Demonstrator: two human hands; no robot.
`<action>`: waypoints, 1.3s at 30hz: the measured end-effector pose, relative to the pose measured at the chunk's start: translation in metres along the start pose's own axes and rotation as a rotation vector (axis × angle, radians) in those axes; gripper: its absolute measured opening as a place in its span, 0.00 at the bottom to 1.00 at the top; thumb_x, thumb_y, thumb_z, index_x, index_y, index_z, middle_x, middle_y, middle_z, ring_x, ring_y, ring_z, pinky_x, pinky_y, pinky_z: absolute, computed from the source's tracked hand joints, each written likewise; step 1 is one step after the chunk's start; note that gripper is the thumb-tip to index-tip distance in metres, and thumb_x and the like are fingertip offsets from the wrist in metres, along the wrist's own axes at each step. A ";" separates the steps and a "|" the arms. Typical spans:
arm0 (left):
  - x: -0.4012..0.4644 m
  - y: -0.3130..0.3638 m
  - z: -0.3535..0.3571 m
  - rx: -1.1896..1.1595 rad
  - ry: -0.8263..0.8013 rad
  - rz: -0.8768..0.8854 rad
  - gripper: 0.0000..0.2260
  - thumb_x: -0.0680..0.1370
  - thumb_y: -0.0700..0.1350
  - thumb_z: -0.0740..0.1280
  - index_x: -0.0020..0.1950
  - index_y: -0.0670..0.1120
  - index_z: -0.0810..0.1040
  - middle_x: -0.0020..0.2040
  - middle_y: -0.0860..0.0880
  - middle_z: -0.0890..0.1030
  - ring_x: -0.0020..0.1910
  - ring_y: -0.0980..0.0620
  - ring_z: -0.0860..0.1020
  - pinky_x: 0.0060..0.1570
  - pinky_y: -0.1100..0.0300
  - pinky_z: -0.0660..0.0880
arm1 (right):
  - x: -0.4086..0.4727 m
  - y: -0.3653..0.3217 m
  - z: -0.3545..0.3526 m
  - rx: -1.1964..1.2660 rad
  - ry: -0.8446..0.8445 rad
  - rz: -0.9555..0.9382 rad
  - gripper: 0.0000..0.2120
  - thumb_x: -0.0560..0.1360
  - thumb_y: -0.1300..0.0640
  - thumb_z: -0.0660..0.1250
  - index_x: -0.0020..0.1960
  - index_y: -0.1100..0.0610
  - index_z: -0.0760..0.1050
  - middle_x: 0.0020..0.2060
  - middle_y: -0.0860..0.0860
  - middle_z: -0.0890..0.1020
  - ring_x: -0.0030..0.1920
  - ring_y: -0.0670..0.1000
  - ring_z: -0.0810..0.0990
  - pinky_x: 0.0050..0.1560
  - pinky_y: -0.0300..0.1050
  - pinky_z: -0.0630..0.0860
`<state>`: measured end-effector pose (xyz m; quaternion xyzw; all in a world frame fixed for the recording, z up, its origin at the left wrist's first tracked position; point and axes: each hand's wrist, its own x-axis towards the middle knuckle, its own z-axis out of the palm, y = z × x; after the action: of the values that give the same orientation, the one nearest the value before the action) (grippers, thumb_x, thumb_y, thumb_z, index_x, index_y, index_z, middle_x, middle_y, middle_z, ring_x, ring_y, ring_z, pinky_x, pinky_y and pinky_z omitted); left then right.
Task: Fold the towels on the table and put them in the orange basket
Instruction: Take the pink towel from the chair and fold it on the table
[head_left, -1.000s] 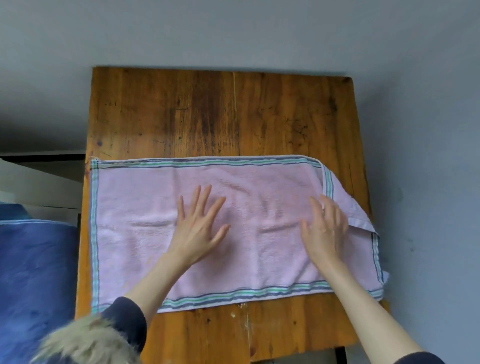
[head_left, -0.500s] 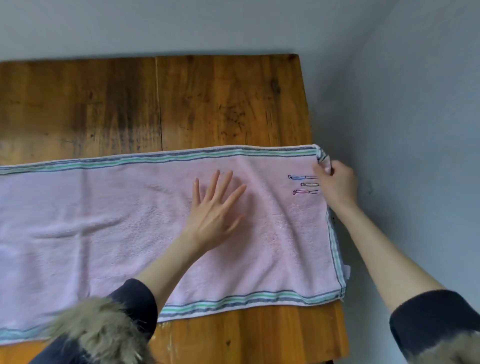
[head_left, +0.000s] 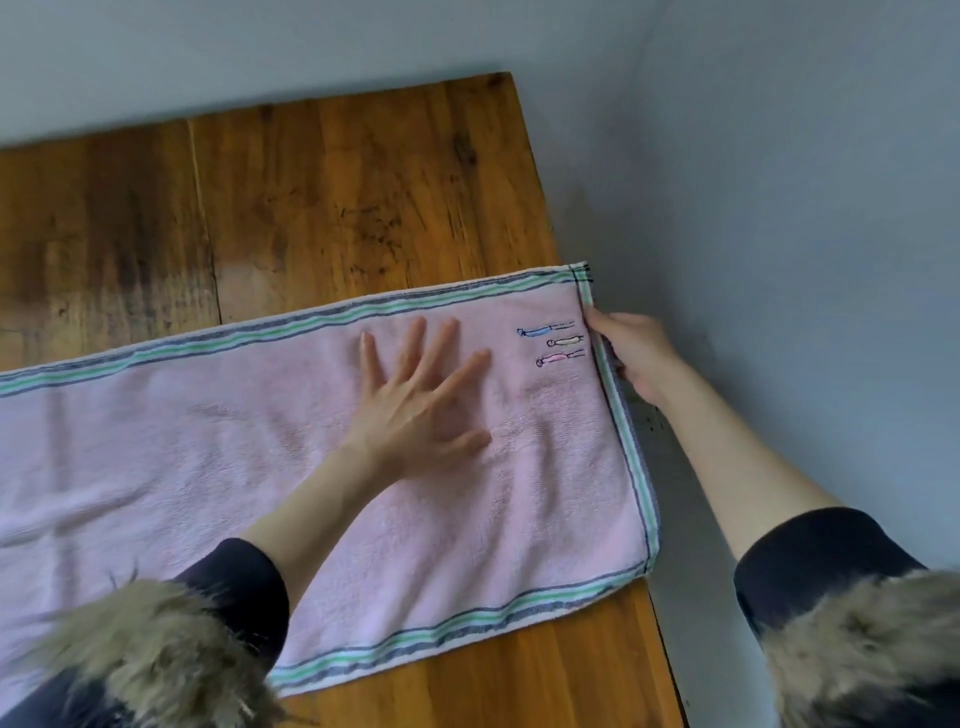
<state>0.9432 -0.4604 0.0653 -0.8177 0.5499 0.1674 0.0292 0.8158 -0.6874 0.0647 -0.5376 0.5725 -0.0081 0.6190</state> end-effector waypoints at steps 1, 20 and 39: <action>0.001 0.000 -0.001 0.012 -0.009 -0.002 0.39 0.69 0.73 0.53 0.75 0.62 0.41 0.77 0.49 0.38 0.75 0.43 0.35 0.64 0.30 0.33 | -0.002 0.006 -0.003 0.015 -0.019 0.040 0.13 0.73 0.50 0.70 0.33 0.54 0.77 0.30 0.47 0.81 0.30 0.45 0.77 0.28 0.34 0.70; 0.001 0.013 -0.010 -0.118 -0.040 -0.078 0.40 0.69 0.66 0.65 0.76 0.58 0.51 0.78 0.48 0.46 0.76 0.42 0.42 0.66 0.29 0.41 | -0.126 0.099 -0.059 -0.309 -0.122 0.087 0.20 0.75 0.51 0.67 0.42 0.70 0.71 0.36 0.59 0.69 0.37 0.53 0.67 0.40 0.46 0.63; -0.076 0.112 -0.012 -1.591 -0.203 -0.595 0.17 0.80 0.56 0.57 0.53 0.45 0.77 0.41 0.47 0.84 0.44 0.50 0.83 0.47 0.57 0.79 | -0.141 0.055 -0.026 -0.115 -0.508 0.099 0.43 0.69 0.30 0.37 0.60 0.54 0.77 0.58 0.49 0.81 0.58 0.44 0.78 0.57 0.41 0.71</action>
<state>0.8189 -0.4397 0.1150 -0.6863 0.0257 0.5614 -0.4617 0.7151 -0.5931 0.1320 -0.5282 0.4238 0.1902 0.7108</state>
